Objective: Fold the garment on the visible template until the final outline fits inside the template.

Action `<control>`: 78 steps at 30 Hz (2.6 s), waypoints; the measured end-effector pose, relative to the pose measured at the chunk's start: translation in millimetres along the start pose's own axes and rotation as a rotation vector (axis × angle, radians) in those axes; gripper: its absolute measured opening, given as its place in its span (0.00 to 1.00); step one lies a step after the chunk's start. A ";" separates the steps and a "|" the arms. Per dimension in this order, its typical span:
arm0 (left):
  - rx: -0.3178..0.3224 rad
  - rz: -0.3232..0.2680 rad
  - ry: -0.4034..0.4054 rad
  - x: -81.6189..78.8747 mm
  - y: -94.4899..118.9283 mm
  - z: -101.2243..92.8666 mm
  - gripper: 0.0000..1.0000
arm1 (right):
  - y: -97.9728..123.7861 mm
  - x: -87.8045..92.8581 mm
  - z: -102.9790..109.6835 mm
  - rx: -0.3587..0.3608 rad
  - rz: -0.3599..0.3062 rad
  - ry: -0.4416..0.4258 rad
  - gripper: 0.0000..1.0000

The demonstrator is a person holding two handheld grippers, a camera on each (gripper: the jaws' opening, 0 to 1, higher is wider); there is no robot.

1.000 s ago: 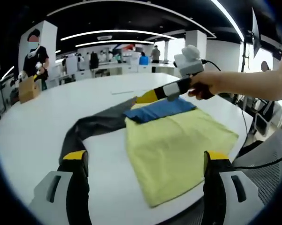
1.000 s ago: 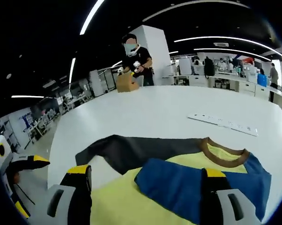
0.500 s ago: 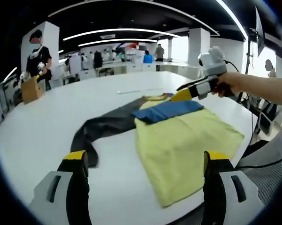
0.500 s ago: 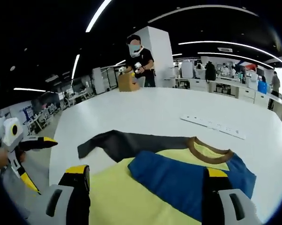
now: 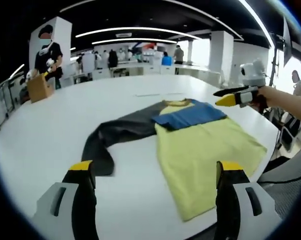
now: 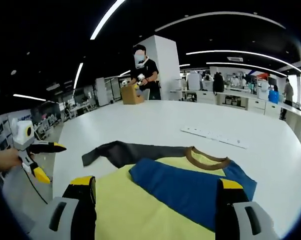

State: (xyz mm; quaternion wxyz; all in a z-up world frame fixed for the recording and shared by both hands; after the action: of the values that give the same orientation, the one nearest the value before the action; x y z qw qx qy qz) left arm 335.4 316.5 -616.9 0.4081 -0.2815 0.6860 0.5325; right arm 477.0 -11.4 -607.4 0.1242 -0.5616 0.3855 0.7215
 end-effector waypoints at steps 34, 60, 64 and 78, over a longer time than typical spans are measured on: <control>-0.115 0.025 -0.010 7.9 -14.7 77.1 0.71 | 88.6 35.5 10.1 0.002 0.002 0.062 0.99; -0.205 0.069 0.012 26.7 -43.6 122.8 0.30 | 114.2 45.1 12.9 0.045 0.009 0.047 0.99; -0.217 0.083 0.033 31.7 -48.0 127.0 0.27 | 115.5 46.1 12.5 0.050 0.009 0.044 0.99; -0.234 0.095 0.156 39.1 -55.3 131.8 0.22 | 123.0 54.5 12.3 0.070 0.020 0.023 0.99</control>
State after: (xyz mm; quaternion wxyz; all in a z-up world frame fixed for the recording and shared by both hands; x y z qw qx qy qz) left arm 395.2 429.9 -691.4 0.2921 -0.3352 0.6614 0.6041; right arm 374.5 -99.4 -604.7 0.1322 -0.5614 0.4174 0.7022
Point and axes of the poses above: the point that each gripper's makers call its tool centre point, and the gripper's own axes: y roughly backward along the fingers, z roughly to its left, x roughly out of its underside, the point moved 10 cm from there along y, roughly backward along the fingers, and after that the axes turned 4 degrees about y, right-handed, at the moved point
